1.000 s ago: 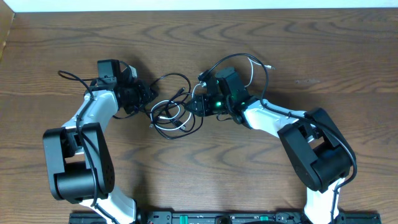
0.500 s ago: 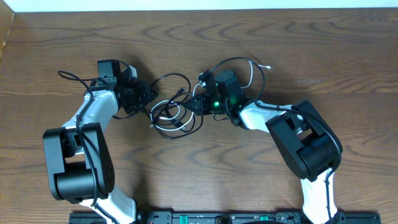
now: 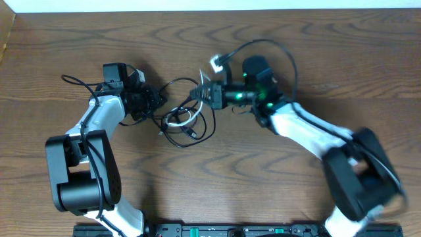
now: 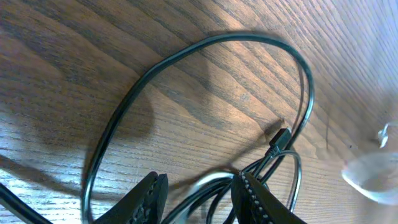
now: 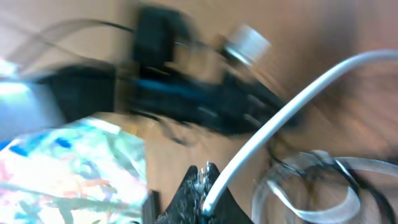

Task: Untangle cables
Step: 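Lift the white cable up and back with the right gripper, then lower the right gripper back toward the bundle, then grasp the black cables with the left gripper while right pulls white cable rightward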

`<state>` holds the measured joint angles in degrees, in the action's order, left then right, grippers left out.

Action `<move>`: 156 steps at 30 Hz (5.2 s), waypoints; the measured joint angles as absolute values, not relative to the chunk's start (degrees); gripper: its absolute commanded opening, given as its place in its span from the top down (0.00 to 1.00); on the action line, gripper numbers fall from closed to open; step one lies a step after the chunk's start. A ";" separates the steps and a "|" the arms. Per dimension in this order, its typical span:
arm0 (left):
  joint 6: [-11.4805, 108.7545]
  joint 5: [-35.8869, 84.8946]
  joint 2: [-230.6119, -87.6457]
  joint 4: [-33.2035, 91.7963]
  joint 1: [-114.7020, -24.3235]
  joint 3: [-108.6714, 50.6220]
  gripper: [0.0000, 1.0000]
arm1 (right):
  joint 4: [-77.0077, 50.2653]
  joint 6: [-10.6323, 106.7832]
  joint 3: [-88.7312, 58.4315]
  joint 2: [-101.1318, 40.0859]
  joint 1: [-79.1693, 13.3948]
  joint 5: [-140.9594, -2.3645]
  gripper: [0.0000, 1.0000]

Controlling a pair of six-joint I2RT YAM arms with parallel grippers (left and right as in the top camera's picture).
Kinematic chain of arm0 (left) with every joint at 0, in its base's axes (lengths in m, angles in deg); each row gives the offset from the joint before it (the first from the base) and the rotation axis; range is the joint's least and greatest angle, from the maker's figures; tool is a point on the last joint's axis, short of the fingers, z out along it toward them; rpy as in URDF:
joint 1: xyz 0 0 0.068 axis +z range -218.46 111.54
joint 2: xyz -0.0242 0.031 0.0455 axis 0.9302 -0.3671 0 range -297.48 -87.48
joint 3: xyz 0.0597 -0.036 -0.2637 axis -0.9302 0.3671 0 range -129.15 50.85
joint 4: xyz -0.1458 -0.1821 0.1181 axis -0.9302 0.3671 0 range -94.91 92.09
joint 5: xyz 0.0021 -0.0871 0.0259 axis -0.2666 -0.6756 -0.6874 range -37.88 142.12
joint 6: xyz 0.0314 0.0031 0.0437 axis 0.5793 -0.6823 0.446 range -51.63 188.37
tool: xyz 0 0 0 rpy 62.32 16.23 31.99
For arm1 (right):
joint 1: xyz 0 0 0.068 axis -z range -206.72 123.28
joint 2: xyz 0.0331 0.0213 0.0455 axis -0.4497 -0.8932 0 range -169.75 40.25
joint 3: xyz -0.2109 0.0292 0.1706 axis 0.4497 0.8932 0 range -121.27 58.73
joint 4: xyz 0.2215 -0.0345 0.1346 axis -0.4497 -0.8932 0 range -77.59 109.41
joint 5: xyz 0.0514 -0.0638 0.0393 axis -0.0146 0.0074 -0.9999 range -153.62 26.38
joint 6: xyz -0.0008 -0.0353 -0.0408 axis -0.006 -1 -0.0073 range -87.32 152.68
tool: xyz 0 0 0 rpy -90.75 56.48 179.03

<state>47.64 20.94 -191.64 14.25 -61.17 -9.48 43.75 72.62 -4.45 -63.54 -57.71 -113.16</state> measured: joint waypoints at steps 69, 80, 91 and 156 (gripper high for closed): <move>47.66 20.92 -191.64 14.34 -61.17 -9.48 0.36 | 33.52 67.40 -5.63 -34.01 -43.48 -97.22 0.99; 50.33 15.89 -191.64 14.01 -61.17 -9.48 0.36 | 14.94 67.55 -4.67 -39.60 -43.35 -93.97 0.98; 54.99 8.29 -191.64 14.05 -63.58 -9.48 0.36 | 17.85 63.48 -4.67 -39.63 -42.97 -102.58 0.99; 55.84 52.15 -195.40 8.72 -96.32 -9.83 0.52 | 45.59 78.81 -5.26 -33.16 -21.55 -113.22 0.99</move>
<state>55.84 52.15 -195.40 8.72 -96.32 -9.83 45.59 78.81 -5.26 -33.16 -21.55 -113.22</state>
